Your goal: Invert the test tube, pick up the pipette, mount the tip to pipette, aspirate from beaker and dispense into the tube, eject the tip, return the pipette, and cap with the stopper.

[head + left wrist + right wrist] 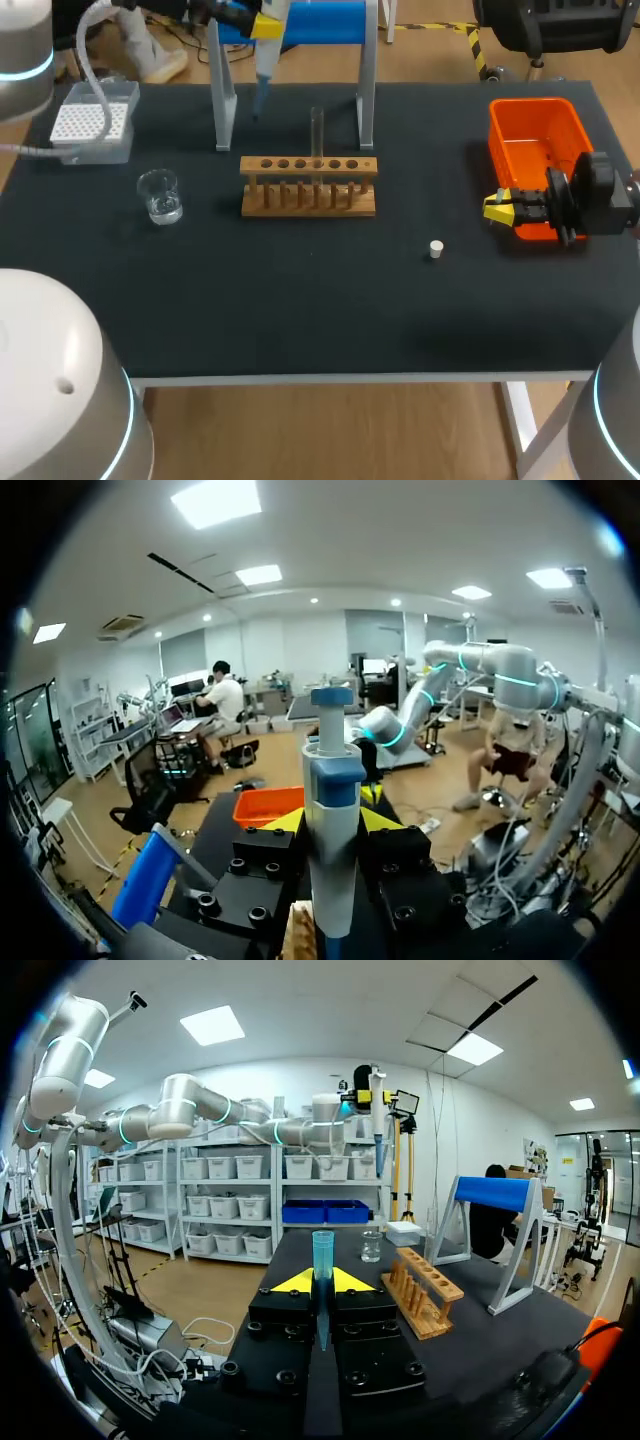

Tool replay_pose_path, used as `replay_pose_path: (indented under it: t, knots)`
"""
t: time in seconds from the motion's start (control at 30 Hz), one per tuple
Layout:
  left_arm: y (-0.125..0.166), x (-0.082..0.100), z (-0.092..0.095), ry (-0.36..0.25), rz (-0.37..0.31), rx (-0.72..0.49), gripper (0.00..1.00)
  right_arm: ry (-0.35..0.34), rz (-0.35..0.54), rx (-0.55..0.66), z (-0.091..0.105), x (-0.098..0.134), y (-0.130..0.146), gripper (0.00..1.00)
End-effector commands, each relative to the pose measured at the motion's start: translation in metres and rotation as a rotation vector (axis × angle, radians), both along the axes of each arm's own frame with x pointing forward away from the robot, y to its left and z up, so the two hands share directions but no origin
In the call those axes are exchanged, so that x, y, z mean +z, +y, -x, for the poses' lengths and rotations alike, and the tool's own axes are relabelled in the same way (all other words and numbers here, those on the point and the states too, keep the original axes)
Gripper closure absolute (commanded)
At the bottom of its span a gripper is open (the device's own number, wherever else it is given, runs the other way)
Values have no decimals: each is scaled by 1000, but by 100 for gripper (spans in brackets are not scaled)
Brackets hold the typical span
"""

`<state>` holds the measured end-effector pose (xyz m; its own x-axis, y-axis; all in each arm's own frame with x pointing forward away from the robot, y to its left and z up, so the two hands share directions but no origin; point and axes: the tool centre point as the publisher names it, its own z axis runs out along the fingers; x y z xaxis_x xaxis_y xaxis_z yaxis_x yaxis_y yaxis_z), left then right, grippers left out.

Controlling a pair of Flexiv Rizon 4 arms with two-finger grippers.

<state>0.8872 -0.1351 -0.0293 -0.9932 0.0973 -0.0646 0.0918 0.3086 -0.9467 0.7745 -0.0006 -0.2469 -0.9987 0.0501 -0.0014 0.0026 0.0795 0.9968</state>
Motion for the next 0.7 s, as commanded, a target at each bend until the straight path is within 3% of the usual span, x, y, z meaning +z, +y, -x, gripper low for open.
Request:
replay_pose_path:
  t: [0.03, 0.3, 0.7]
  knots:
    - [1, -2, 21, -157, 59, 540, 100, 0, 1, -1, 1, 0, 0, 100]
    - [-3, -1, 34, -177, 99, 592, 100, 0, 1, -1, 1, 0, 0, 100]
    - [-18, 5, 45, -221, 93, 640, 100, 0, 1, -1, 1, 0, 0, 100]
